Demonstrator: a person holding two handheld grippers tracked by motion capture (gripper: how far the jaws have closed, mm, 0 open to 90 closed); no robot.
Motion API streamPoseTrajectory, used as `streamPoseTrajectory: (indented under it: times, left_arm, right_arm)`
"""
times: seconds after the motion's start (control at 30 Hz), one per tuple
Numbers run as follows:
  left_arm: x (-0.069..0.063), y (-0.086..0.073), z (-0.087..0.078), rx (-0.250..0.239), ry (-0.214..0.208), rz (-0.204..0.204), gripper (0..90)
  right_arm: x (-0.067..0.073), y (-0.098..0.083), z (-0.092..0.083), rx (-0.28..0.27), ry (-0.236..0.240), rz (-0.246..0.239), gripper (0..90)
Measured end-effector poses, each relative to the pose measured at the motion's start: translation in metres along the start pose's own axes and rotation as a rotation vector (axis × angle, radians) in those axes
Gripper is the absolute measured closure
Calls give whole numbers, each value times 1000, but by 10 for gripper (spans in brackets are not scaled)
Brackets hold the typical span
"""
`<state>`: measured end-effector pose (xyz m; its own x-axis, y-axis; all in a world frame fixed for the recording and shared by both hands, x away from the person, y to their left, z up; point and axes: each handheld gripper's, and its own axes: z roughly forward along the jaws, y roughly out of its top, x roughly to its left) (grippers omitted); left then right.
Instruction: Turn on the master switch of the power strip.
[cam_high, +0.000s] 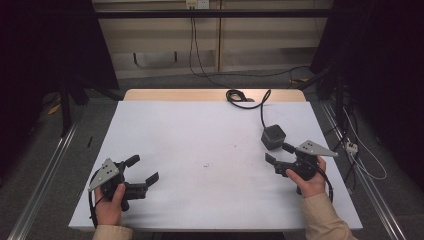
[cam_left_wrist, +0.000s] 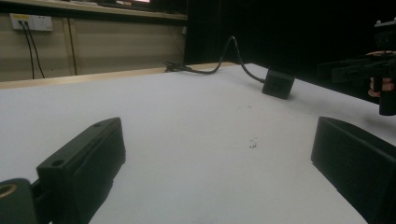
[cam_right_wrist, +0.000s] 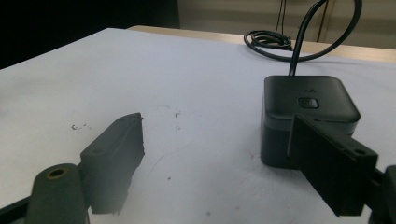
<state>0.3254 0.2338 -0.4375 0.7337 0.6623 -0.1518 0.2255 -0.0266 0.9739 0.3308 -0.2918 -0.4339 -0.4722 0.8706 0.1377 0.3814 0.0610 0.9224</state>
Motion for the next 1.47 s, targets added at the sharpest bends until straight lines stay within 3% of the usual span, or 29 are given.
streamPoseTrajectory:
  times: [0.5,1.47]
  left_arm:
    - [0,0,0,1,2,0,26]
    - [0,-2,1,10,6,-5,26]
  right_arm:
    - [10,-15,-9,41,35,-27,150]
    - [24,-32,-27,63,64,-57,128]
